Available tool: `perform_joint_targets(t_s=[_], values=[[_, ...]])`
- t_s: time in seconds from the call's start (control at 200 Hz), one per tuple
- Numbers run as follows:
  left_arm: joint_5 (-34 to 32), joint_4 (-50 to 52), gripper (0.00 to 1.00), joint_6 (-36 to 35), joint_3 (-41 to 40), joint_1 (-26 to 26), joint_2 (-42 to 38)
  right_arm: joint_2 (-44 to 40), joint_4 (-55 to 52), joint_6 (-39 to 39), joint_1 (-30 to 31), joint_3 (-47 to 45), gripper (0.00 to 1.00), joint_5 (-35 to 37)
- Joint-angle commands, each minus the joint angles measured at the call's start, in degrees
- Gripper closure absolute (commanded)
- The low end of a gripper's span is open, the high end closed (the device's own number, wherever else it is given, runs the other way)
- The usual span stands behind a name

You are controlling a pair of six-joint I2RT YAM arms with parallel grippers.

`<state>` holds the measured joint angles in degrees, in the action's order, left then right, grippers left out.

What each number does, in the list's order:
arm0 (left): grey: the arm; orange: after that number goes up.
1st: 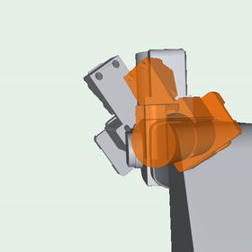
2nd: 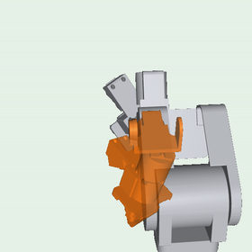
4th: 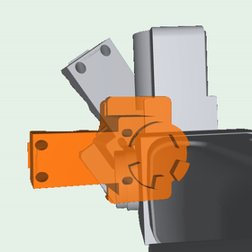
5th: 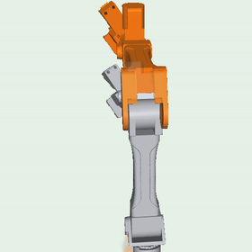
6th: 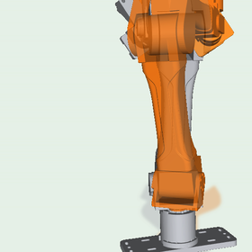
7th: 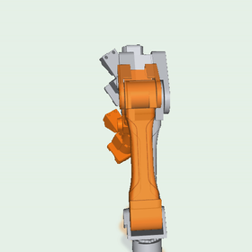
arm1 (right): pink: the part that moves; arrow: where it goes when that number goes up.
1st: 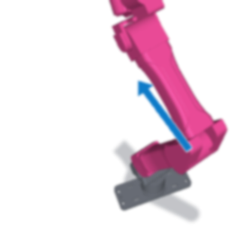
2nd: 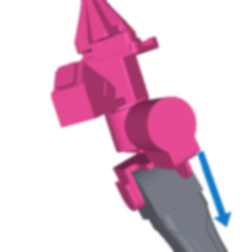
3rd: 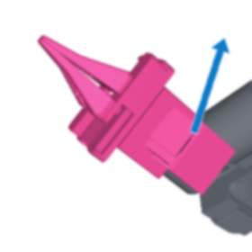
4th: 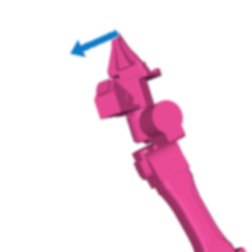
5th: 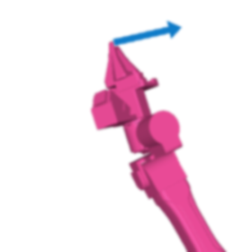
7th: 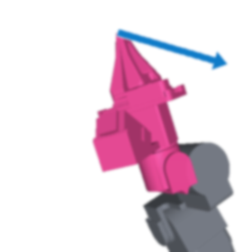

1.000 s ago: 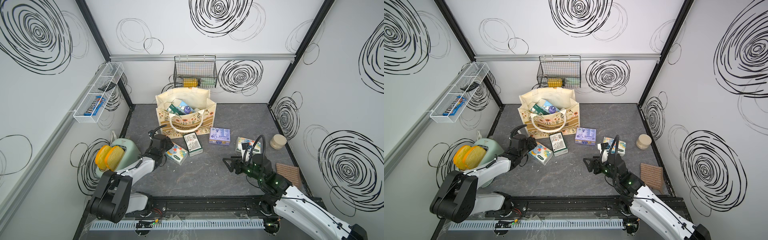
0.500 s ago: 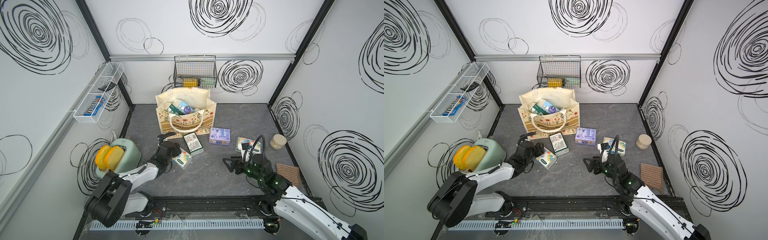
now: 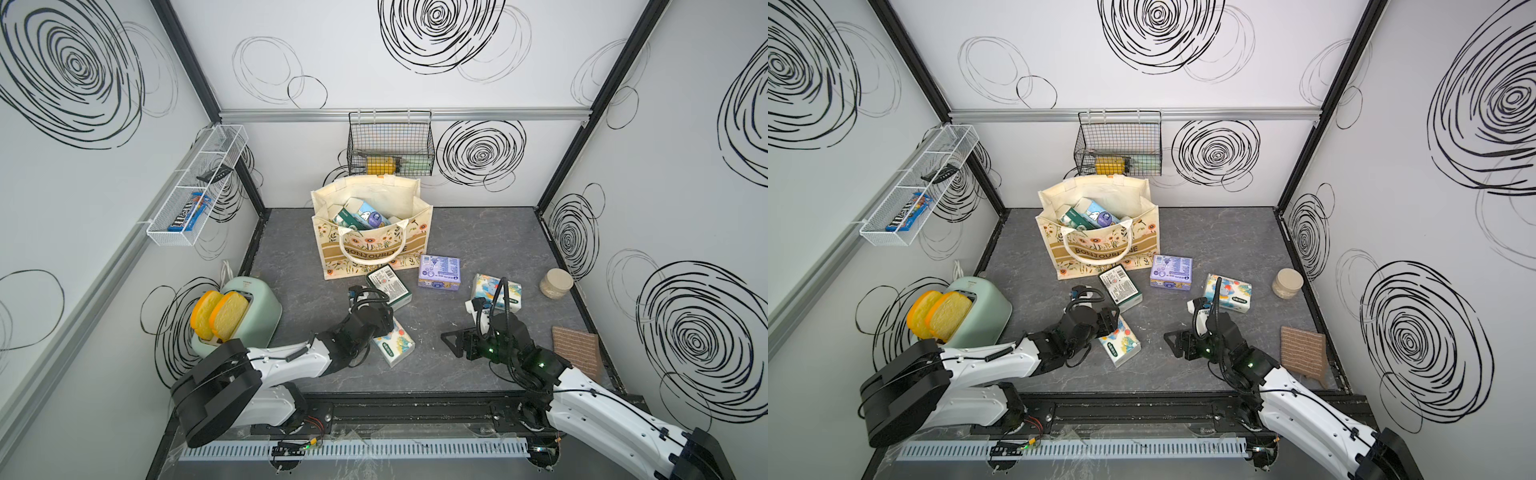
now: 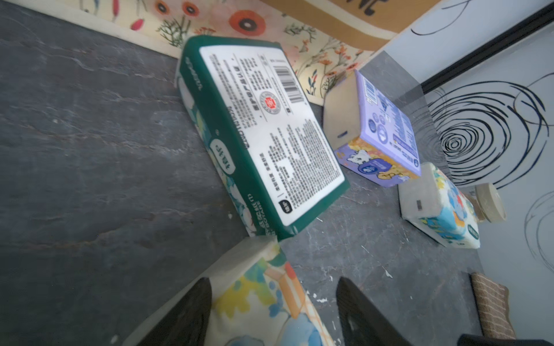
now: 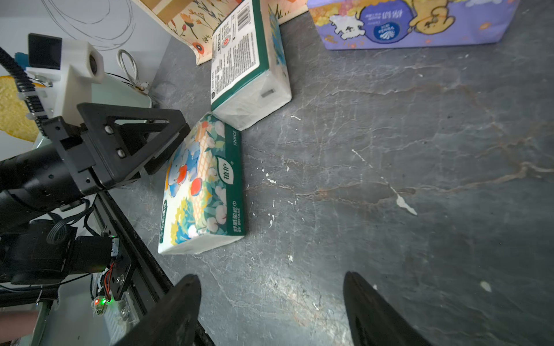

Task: Put tissues into the canvas bag
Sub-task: Move the pack of facial tissues to the center of the board.

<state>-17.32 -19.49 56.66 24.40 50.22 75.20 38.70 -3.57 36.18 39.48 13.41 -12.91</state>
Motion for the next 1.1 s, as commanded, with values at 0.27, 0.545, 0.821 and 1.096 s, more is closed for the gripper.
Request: perform_joint_targets(t_s=[0.27,0.545,0.821,1.096], values=[[-3.6,-2.0,0.29,3.1,10.7,9.8,12.9,-2.8,-2.7,0.2,0.6,-0.9,0.21,0.9],[3.7,-0.3,0.24,-5.2,19.5,7.9,13.6,-6.4,-4.8,-0.1,0.6,-2.2,0.19,-1.2],[3.2,20.7,0.12,-13.3,17.1,8.8,-7.6,-7.3,-3.4,0.0,0.5,-4.1,0.19,-8.8],[18.7,13.0,0.14,-9.3,-6.2,8.1,-29.6,-5.8,2.2,2.0,0.5,-6.3,0.17,-14.8]])
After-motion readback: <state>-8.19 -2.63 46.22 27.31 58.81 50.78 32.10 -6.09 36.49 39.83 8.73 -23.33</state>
